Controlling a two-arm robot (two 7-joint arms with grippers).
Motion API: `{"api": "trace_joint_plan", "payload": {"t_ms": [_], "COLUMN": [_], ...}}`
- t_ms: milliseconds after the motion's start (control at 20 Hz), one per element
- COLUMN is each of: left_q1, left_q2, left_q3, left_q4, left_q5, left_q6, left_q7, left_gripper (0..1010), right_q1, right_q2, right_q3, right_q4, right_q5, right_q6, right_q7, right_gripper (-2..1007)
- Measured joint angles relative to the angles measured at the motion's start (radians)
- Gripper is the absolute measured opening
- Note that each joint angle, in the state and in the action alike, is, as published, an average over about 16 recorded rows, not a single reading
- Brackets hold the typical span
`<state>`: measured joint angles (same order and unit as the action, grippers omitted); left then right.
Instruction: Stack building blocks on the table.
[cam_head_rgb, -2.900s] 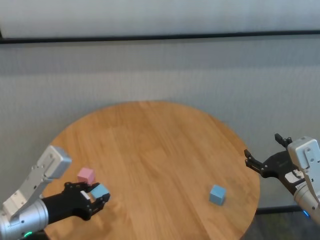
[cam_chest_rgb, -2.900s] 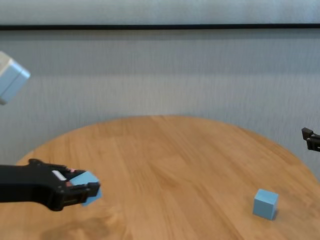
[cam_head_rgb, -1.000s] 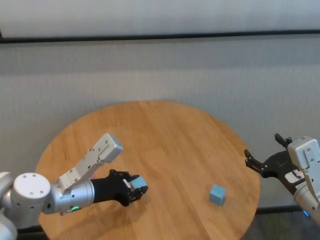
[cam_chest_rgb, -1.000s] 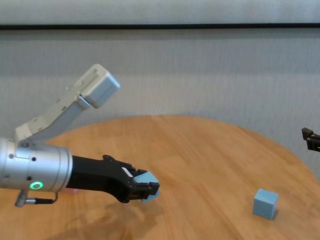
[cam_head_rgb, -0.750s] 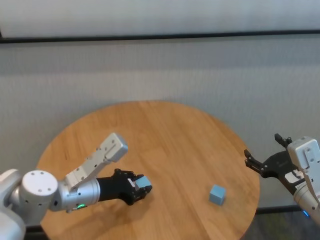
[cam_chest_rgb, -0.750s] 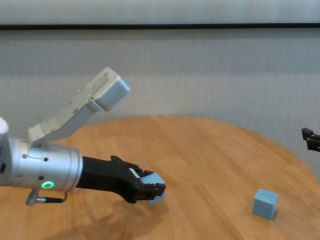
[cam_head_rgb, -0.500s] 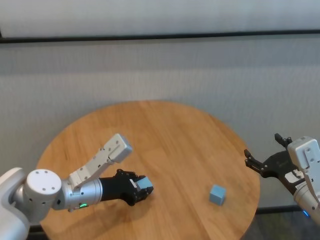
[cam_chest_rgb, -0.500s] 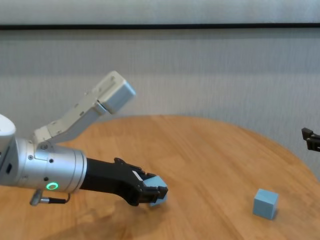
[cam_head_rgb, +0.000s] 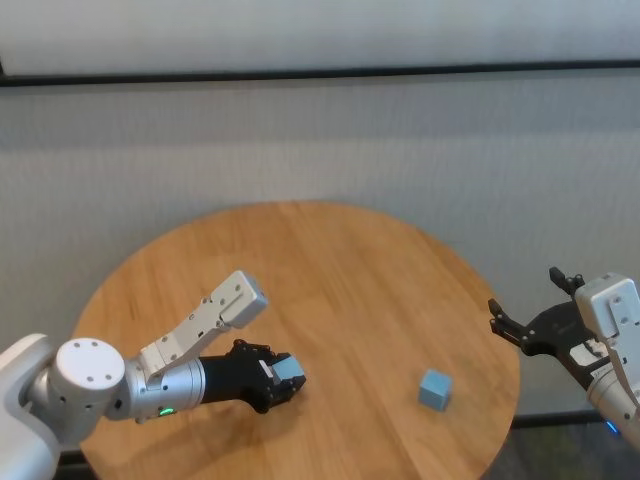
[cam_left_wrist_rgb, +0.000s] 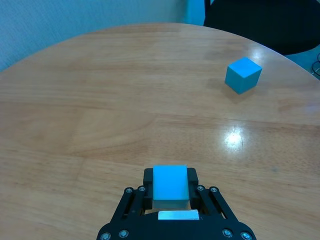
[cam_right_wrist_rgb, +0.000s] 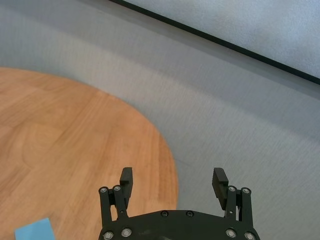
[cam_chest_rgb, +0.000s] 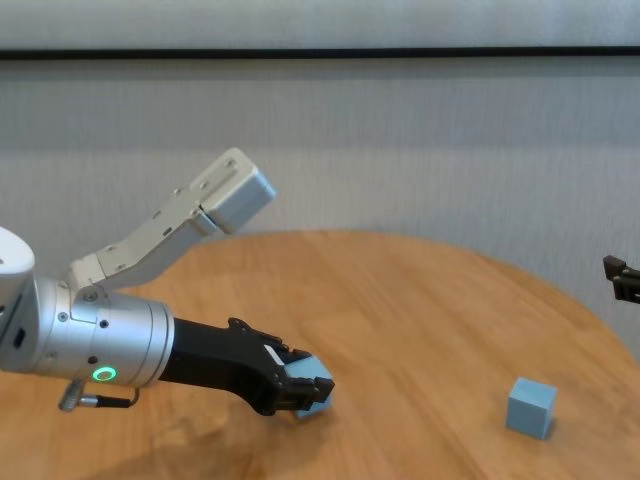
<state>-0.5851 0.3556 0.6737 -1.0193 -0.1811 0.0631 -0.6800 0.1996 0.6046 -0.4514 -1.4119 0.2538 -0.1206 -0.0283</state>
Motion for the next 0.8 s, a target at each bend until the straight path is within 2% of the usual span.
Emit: {"api": "trace_joint_plan", "payload": {"t_ms": [450,650,800], "left_q1": [0.01,0.026,0.046], "left_q2": [0.006,0.017,0.025], "left_q3": [-0.01,-0.03,-0.059], "left_q4": [-0.017,-0.044,-0.073], "left_q5": [-0.018,-0.059,-0.097], "left_q6": [-0.006,-0.022,-0.044], "left_q7": [-0.018,-0.042,-0.035], "left_gripper": [710,837,906], "right_q1": [0.0,0.0,0.0], "right_q2": [0.0,0.0,0.0], "right_q3": [0.0,0.0,0.0], "right_q4": [0.0,0.0,0.0], "right_q5": [0.0,0.0,0.0], "right_q6": [0.0,0.0,0.0], "right_q7": [0.0,0.0,0.0], "right_gripper": [1001,1001,1001]}}
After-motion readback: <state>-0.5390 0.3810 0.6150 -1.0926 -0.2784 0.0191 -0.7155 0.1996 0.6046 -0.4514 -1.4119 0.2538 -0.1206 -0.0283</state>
